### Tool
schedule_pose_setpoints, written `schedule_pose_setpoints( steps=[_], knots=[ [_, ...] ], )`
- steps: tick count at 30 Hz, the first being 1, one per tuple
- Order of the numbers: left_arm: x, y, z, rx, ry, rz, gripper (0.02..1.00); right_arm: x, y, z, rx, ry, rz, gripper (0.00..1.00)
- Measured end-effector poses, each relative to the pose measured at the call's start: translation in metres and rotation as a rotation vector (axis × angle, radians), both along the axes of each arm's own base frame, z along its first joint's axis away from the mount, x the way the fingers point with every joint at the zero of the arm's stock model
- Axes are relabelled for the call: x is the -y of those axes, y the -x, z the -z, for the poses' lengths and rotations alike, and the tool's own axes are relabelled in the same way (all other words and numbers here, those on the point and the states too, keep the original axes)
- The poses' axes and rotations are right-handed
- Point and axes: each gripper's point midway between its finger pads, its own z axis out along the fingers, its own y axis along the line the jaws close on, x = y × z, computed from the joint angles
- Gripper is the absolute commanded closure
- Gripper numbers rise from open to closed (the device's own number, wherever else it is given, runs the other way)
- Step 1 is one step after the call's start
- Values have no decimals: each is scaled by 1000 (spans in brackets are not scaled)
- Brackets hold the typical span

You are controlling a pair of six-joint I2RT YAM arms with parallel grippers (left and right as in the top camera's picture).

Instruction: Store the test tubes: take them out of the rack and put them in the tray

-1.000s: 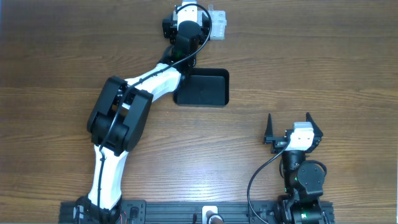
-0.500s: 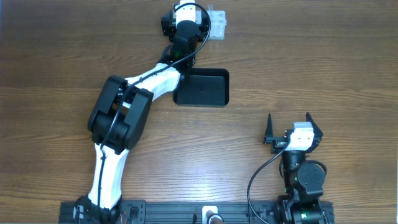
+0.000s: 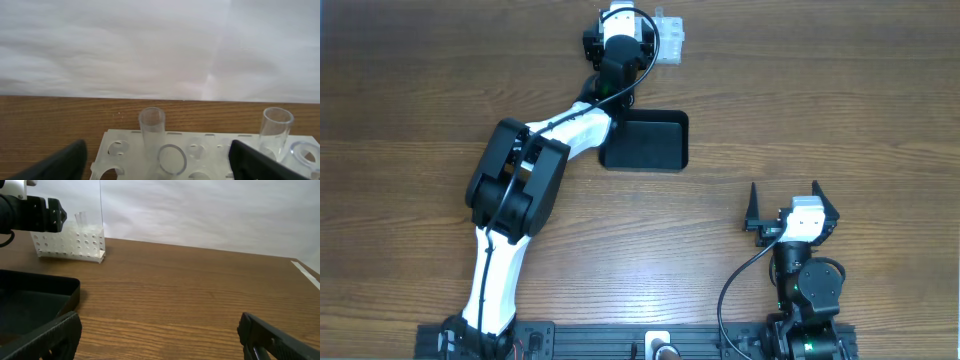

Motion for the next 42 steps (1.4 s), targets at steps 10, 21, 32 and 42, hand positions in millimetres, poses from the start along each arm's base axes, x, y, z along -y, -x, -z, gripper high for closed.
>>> schedule_pose_setpoints(
  steps=[10, 21, 32, 42],
  knots=[
    [0, -1, 0, 0, 4, 2, 404, 0, 0, 0, 0, 0, 0, 9],
    [0, -1, 0, 2, 6, 4, 645, 0, 0, 0, 0, -1, 0, 7],
    [0, -1, -2, 6, 10, 6, 790, 0, 0, 0, 0, -1, 0, 9],
    [-2, -3, -6, 17, 14, 3, 858, 0, 0, 0, 0, -1, 0, 9]
  ],
)
